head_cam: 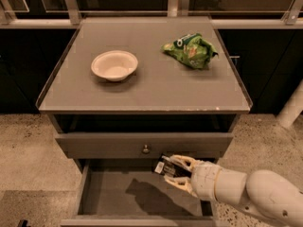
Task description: Pick rxbar chocolate from middle drawer and place on counter
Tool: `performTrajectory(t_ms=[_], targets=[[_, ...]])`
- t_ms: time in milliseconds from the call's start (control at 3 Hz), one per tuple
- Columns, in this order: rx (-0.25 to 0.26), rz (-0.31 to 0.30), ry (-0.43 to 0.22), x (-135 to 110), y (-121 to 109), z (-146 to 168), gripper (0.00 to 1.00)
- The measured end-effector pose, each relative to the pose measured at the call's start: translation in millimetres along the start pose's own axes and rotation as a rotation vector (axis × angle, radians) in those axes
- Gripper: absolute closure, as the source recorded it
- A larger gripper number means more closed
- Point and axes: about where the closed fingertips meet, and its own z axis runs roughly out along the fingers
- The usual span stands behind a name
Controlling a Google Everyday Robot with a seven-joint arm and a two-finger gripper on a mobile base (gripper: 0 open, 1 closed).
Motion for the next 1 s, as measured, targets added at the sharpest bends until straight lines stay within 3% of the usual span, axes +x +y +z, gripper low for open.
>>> performTrajectory(t_ms=[333, 667, 1000], targets=[[0.018, -0.06, 0.002, -38, -14, -36, 1.0], [0.073, -0.106, -0.028, -63, -25, -62, 1.0], [0.083, -0.107, -0.026, -62, -26, -66, 1.0]])
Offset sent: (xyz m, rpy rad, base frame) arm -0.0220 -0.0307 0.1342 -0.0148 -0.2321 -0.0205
